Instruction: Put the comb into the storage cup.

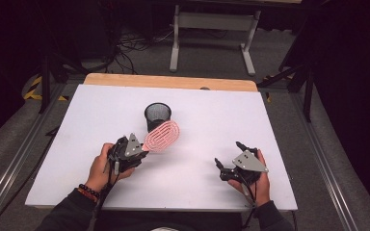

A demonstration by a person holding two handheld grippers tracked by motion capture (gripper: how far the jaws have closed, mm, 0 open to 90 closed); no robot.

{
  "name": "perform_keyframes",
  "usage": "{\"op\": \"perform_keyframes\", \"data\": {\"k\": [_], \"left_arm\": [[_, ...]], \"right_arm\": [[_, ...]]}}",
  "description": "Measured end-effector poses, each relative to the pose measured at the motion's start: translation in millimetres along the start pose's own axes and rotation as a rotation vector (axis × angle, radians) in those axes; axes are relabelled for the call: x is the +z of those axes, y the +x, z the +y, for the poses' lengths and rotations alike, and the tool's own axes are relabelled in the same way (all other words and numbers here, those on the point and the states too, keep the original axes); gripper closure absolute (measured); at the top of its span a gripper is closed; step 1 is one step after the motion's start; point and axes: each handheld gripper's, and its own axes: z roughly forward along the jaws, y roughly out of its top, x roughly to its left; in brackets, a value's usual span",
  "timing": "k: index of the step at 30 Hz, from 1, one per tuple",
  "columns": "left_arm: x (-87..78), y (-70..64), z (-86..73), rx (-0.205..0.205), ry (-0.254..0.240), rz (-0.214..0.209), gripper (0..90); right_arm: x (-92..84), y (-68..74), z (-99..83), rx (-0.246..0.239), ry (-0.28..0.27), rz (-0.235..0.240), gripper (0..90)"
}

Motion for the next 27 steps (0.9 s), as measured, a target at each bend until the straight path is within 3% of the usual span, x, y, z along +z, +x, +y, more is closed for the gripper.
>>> {"op": "perform_keyframes", "data": {"k": [9, 20, 27], "left_arm": [[-8.8, -0.2, -1.4, 0.025, -0.021, 0.008, 69.5], [-20.5, 8.2, -3.3, -0.003, -0.083, 0.04, 69.5], [-22.1, 8.0, -3.4, -0.011, -0.127, 0.064, 69.5]], "right_arm": [[-0.9, -0.5, 0.4, 0.004, -0.005, 0.0, 9.9], [-1.6, -1.5, 1.2, 0.019, -0.014, 0.008, 9.3], [-2.8, -3.4, 3.8, 0.055, -0.039, 0.032, 8.1]]}}
